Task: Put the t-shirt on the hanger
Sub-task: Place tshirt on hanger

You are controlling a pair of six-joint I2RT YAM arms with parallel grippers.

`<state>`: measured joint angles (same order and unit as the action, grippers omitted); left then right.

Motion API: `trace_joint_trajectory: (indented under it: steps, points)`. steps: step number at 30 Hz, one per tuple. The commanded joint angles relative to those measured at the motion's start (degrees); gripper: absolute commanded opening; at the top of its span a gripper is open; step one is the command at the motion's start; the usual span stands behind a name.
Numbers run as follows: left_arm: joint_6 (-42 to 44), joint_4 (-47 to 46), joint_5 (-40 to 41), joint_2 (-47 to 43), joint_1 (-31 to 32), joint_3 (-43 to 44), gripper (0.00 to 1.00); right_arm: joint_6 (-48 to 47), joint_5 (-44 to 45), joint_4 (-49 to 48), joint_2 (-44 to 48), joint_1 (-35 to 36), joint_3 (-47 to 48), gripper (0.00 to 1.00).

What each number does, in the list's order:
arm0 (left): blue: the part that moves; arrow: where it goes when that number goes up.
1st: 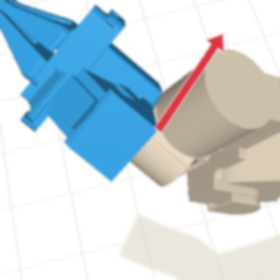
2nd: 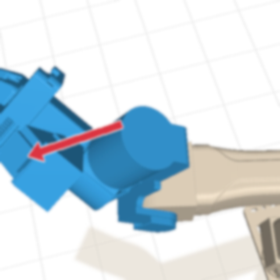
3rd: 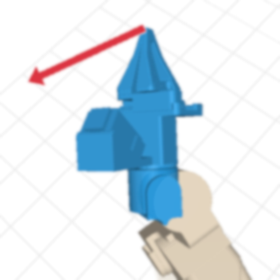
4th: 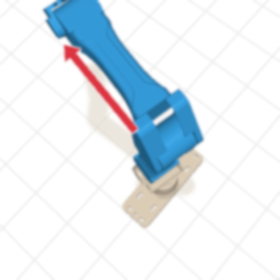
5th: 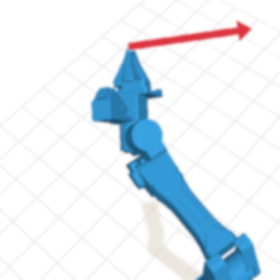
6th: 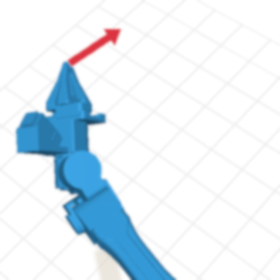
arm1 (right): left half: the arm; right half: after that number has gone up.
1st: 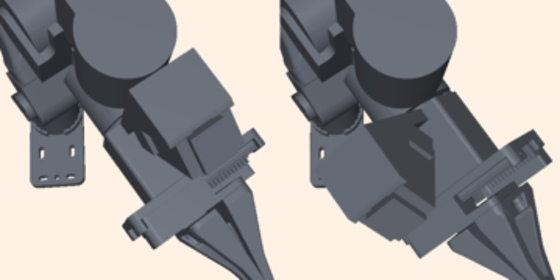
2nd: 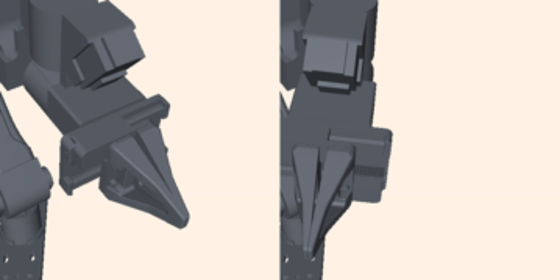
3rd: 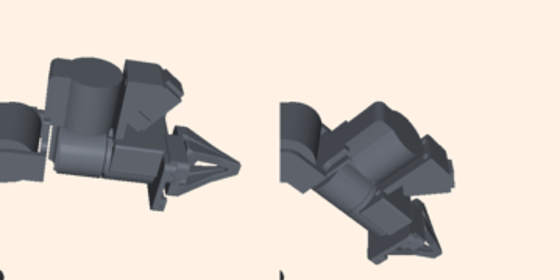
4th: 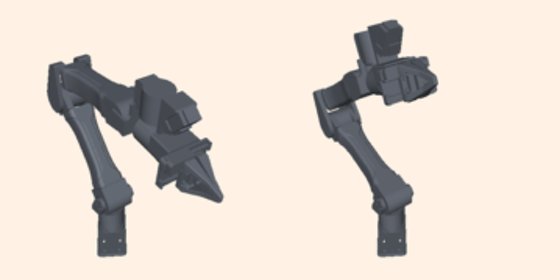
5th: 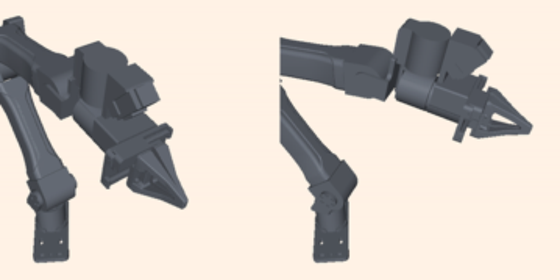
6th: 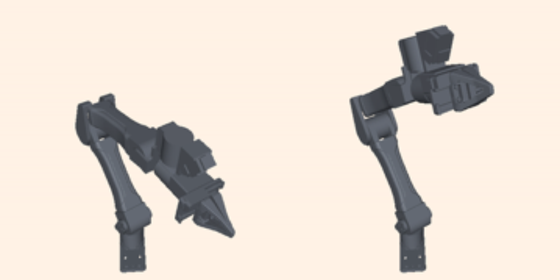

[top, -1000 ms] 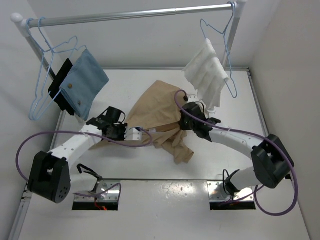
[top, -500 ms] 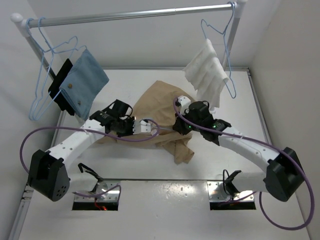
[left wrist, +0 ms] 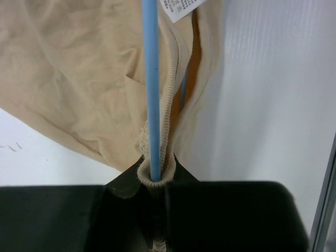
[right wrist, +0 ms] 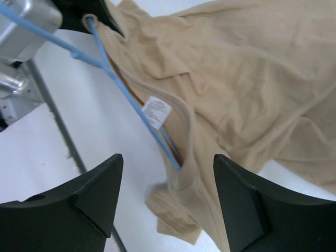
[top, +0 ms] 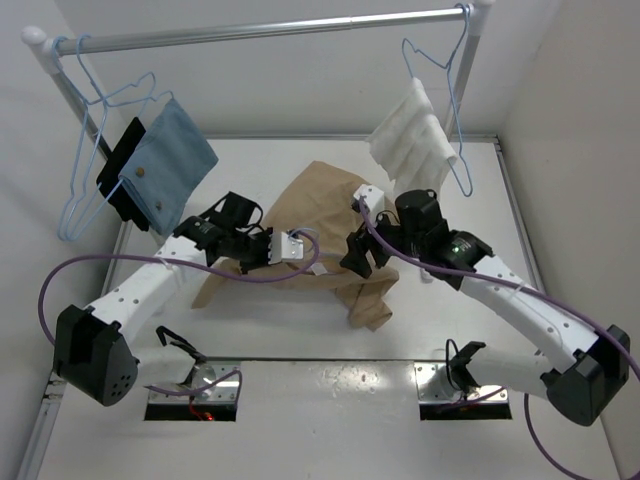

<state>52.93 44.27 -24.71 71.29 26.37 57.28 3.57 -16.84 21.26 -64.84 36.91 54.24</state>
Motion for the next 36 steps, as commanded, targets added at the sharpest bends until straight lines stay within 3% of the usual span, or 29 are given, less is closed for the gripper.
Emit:
trace_joint_trajectory:
  steps: [1, 7, 11, 12, 14, 15, 20, 21, 25, 30, 31, 32, 33, 36]
  points:
    - [-1.25, -0.85, -5.52, -0.36, -0.61, 2.40, 0.00, -2.09, -7.66, -1.81, -1.07, 0.36, 1.05, 0.70]
    - [-1.77, -0.85, -7.90, -1.41, -1.85, 3.46, 0.00, 4.32, -9.53, -12.89, -6.78, 1.50, -0.89, 0.72]
    - [-2.92, -0.85, -10.61, -2.12, -2.38, 5.38, 0.00, 7.32, -6.81, -17.21, -9.96, 2.03, -0.37, 0.48]
    - [-3.53, -0.85, -11.14, -2.12, -2.99, 6.00, 0.00, 8.19, -6.80, -18.00, -10.48, 2.03, -0.36, 0.33]
    - [-4.15, -0.85, -11.93, -2.73, -4.65, 6.61, 0.00, 9.52, -4.36, -18.00, -9.87, 2.03, -0.36, 0.16]
    - [-4.15, -0.85, -12.72, -2.73, -5.53, 6.62, 0.00, 9.52, -3.38, -17.39, -9.26, 2.03, -0.36, 0.00]
    - [-2.66, -0.85, -12.73, -2.73, -12.29, 7.15, 0.00, 8.04, 3.81, -9.52, -2.32, 2.03, 0.68, 0.00]
    - [-2.65, -0.85, -12.73, -2.21, -13.18, 7.15, 0.03, 7.24, 4.62, -7.56, -1.79, 2.03, 2.17, 0.00]
    - [-4.41, -1.38, -16.84, -0.89, -15.99, 10.04, 0.42, 6.62, 6.46, -2.36, -0.73, 2.03, 4.21, 0.00]
    - [-6.86, -1.91, -18.18, -0.36, -16.00, 11.89, 0.61, 7.24, 11.29, -1.13, -0.20, 2.03, 7.72, 0.00]
    - [-7.74, -2.95, -18.18, -0.36, -16.00, 12.50, 0.79, 7.24, 11.83, -1.13, -0.20, 2.03, 9.29, 0.00]
    - [-9.14, -3.66, -18.18, -0.36, -16.00, 13.38, 0.85, 7.24, 12.44, -1.13, -0.20, 2.03, 10.26, 0.00]
    - [-12.64, -4.45, -18.18, -0.88, -16.00, 13.91, 1.00, 7.24, 14.27, -1.13, -0.20, 2.03, 11.40, 0.00]
    - [-20.10, -7.79, -17.57, -1.50, -16.00, 16.28, 1.00, 6.63, 18.66, -1.13, -0.82, 2.56, 16.33, 0.00]
